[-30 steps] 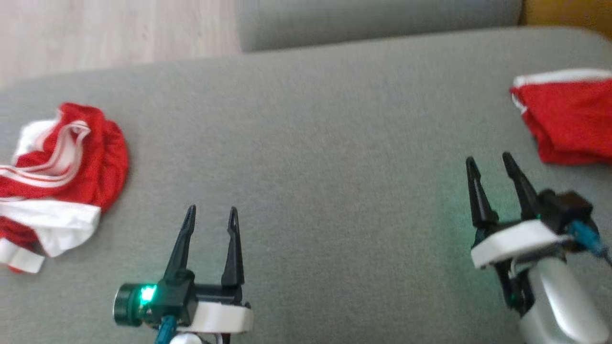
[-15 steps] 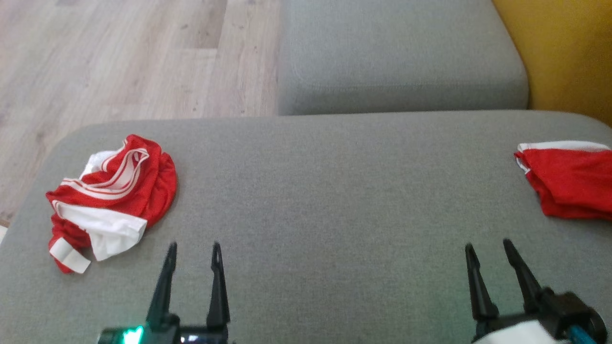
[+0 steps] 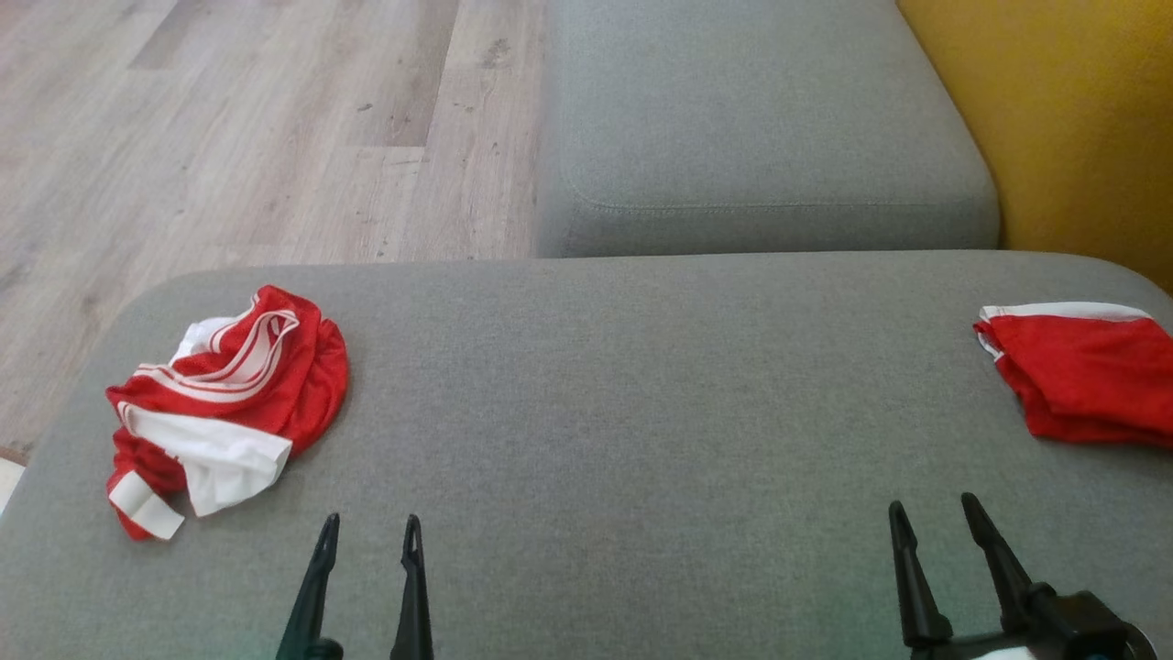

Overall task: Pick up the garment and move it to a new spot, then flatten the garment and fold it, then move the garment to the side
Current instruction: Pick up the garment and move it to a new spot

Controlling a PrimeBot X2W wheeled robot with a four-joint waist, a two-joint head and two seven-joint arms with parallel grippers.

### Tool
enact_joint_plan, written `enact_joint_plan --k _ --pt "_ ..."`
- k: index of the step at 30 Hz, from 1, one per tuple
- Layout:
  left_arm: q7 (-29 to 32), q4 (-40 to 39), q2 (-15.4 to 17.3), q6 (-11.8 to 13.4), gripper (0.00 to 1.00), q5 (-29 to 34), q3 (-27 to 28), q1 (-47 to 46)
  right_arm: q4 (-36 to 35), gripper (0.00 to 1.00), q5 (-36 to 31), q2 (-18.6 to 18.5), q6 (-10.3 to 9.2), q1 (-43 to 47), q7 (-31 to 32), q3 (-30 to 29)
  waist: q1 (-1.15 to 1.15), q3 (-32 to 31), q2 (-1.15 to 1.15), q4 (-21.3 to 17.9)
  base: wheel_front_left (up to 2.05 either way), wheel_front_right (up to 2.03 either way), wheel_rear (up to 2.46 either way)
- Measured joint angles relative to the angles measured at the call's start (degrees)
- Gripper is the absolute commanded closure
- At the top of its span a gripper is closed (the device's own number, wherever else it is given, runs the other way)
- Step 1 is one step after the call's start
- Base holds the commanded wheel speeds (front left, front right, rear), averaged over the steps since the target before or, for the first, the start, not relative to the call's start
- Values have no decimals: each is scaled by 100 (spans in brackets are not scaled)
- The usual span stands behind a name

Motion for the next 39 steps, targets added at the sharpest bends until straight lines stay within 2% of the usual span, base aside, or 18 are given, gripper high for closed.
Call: enact_joint_plan --k 17,22,28,39 --pt "0 24 -5 -93 0 13 35 24 26 0 -21 7 0 76 0 66 0 53 0 13 0 0 0" --pt "0 26 -7 -100 0 63 42 21 31 0 -31 7 0 77 0 70 0 80 0 146 0 0 0" --pt "0 13 -8 -93 0 113 56 4 27 0 30 10 0 71 0 166 0 157 0 564 0 0 0" --pt "0 -93 -8 -31 0 153 213 -101 36 0 70 20 0 -84 0 293 0 365 0 1732 0 0 0"
